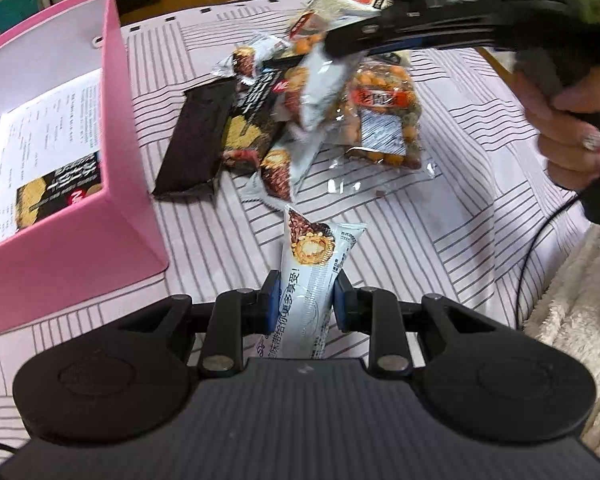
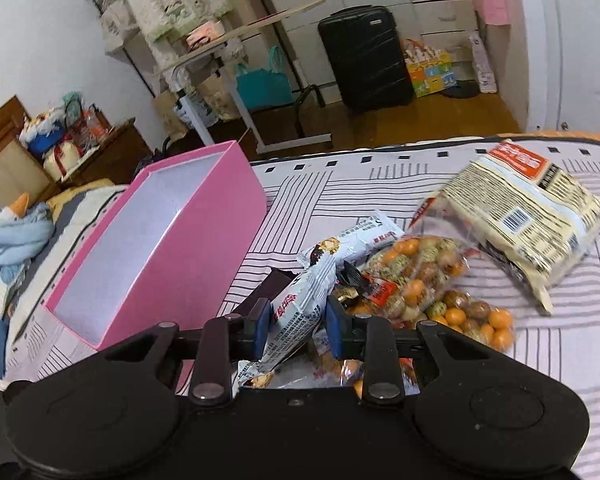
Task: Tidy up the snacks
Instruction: 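Lift the white biscuit bar with the left tool while the right tool grasps another bar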
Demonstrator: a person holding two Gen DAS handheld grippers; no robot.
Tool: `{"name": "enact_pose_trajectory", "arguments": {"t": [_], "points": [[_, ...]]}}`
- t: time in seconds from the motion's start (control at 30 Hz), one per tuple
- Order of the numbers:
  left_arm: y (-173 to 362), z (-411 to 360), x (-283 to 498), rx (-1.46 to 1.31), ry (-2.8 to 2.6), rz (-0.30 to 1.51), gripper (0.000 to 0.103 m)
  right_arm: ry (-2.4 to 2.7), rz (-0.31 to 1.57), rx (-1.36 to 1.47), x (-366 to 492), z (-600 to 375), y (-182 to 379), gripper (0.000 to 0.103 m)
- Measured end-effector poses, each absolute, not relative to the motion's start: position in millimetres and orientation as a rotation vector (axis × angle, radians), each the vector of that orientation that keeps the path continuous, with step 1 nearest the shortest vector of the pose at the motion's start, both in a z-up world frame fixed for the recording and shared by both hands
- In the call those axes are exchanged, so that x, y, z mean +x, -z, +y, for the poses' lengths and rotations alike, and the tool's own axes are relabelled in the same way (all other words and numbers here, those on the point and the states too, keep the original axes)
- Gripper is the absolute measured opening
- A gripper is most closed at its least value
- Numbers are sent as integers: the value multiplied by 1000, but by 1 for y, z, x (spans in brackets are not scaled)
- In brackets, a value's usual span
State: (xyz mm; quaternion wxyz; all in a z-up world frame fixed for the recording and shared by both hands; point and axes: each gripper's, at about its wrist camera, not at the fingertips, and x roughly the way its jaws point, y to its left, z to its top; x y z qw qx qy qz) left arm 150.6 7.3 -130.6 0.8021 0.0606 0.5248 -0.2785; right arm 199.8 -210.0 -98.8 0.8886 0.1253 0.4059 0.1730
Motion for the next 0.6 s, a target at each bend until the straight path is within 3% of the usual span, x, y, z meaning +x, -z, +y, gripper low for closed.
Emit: {"name": "enact_pose_trajectory", "arguments": {"t": [0.6], "points": [[87, 53, 121, 114, 524, 1072, 25, -416, 912, 110, 122, -187, 76, 34]]}}
